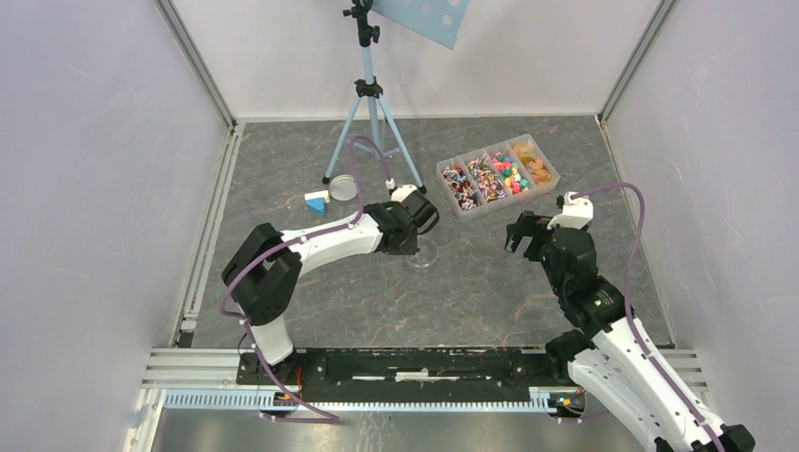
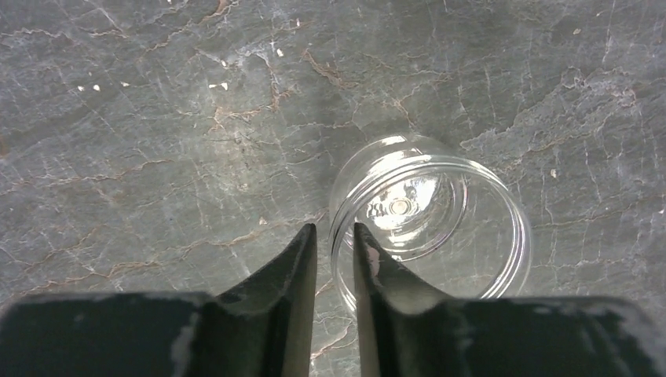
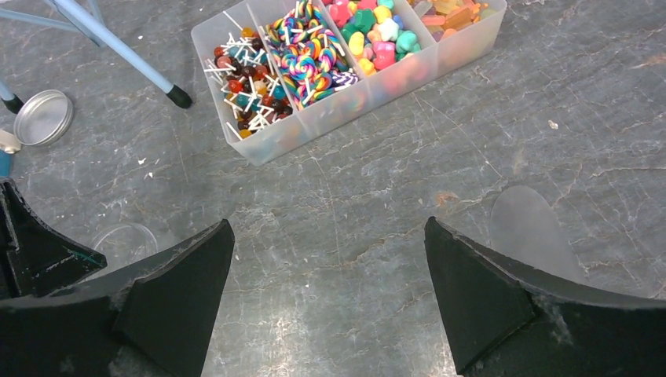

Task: Pack the candies
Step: Place the packing bottle at the center of the board, then pick up the spatula from the center of the board.

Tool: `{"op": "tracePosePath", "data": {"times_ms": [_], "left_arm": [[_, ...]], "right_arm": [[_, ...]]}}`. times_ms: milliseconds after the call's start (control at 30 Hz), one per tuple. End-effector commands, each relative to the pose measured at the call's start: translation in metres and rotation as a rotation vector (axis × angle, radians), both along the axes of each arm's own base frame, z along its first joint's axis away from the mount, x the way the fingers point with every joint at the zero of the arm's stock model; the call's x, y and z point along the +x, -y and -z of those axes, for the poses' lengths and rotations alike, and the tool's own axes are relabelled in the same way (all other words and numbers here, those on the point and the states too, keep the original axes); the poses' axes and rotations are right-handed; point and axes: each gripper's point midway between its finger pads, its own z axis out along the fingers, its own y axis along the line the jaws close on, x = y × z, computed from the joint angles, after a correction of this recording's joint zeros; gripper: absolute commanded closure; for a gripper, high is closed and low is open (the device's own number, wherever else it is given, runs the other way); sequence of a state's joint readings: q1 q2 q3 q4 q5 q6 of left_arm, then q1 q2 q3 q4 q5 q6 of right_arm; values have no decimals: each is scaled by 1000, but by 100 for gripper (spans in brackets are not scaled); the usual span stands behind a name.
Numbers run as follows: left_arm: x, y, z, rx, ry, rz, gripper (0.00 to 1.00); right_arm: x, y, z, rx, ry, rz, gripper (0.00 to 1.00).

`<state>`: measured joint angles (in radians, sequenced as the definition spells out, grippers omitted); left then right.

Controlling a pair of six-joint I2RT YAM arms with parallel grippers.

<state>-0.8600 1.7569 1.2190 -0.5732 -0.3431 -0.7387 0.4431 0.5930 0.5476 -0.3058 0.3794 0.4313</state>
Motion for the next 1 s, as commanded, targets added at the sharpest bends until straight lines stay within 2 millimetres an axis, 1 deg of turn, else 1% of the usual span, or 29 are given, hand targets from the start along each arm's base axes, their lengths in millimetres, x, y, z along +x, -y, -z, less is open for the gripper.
{"op": "tracePosePath", "data": {"times_ms": [0, 33, 67, 133, 167, 200, 233, 267, 333, 367, 433, 500, 533, 600, 667, 767, 800, 833, 867, 967], "left_arm": [[14, 19, -17, -50, 51, 42, 63], [13, 24, -24, -81, 53, 57, 52], [14, 30, -35, -114, 63, 71, 42], [18, 35, -66, -157, 113, 91, 23], [19, 34, -84, -179, 148, 105, 15], [19, 33, -101, -195, 182, 116, 3], [19, 30, -122, -214, 227, 132, 0], [18, 25, -141, -226, 273, 145, 0], [12, 13, -172, -238, 360, 196, 0], [8, 5, -181, -227, 392, 223, 0], [-3, -14, -201, -220, 466, 259, 0], [-19, -34, -215, -213, 536, 321, 0], [-27, -42, -217, -205, 552, 350, 0], [-43, -66, -219, -174, 576, 372, 0], [-57, -86, -212, -150, 580, 376, 0], [-74, -109, -197, -149, 593, 370, 0], [-78, -116, -187, -137, 588, 361, 0], [-81, -122, -181, -132, 592, 354, 0], [-84, -124, -178, -132, 595, 368, 0], [-89, -127, -186, -159, 628, 379, 0]], "right_arm": [[4, 4, -9, 22, 22, 43, 2], [4, 5, -8, 19, 20, 46, 2], [4, 6, -8, 15, 20, 52, 2], [5, 10, -9, -4, 21, 67, 2], [6, 13, -10, -20, 23, 80, 2], [7, 15, -12, -42, 25, 88, 2], [8, 20, -15, -70, 27, 103, 2], [9, 26, -16, -105, 23, 128, 2], [10, 42, -21, -181, 10, 192, 2], [11, 45, -24, -224, 2, 200, 2], [15, 47, -25, -306, -24, 177, 2], [17, 48, -19, -364, -77, 163, 2], [18, 46, -15, -392, -113, 143, 2], [18, 43, -4, -448, -184, 91, 2], [15, 43, 9, -503, -263, 56, 2], [15, 43, 26, -554, -365, 6, 2], [16, 43, 30, -557, -395, -5, 2], [17, 43, 35, -551, -419, -15, 2], [17, 43, 41, -553, -451, -33, 2], [16, 55, 59, -569, -553, -27, 2]]}}
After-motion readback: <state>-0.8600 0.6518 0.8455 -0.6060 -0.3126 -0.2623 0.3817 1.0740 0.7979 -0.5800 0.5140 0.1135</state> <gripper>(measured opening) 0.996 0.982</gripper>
